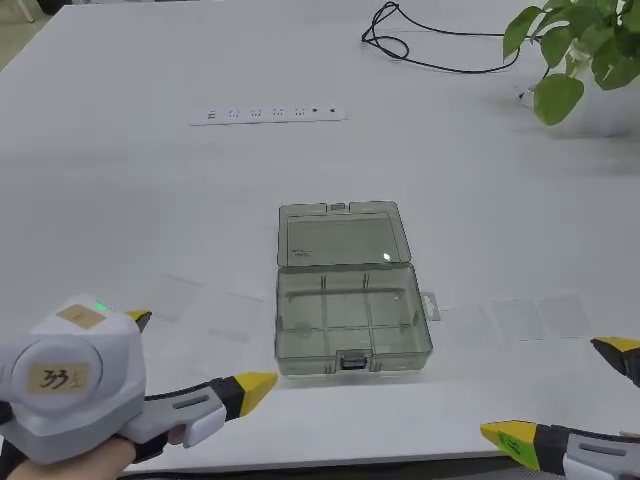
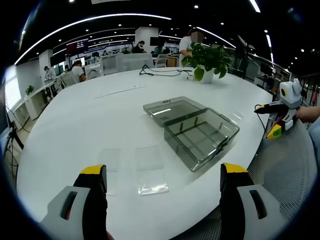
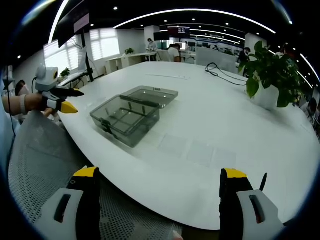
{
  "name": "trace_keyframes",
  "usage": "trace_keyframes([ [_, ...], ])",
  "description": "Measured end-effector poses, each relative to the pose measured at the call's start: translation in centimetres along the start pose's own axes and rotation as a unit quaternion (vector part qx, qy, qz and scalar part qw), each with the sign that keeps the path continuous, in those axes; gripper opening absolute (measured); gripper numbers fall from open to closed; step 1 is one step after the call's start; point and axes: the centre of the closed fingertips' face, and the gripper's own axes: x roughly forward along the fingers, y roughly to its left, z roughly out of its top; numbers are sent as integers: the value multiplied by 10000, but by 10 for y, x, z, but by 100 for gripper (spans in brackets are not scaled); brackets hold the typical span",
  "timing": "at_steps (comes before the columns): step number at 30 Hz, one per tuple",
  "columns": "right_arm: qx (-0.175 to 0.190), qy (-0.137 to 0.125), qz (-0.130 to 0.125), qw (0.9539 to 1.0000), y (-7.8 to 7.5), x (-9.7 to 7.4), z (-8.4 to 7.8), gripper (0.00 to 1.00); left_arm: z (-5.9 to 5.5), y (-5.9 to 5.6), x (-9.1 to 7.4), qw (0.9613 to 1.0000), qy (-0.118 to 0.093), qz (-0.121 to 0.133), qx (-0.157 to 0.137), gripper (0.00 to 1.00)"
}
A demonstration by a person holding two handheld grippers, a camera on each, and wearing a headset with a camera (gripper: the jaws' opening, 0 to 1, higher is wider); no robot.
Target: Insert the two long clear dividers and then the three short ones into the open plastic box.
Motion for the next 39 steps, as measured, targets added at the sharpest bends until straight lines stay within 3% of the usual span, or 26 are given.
trace_keyframes([
  [29,-247,36,-31,9997,-2,-3,0,100,2,-2,-1,10000,-64,-15,-26,96],
  [39,-629,48,-66,9980,-6,-8,17,100,4,-4,-3,10000,-80,-8,13,97],
])
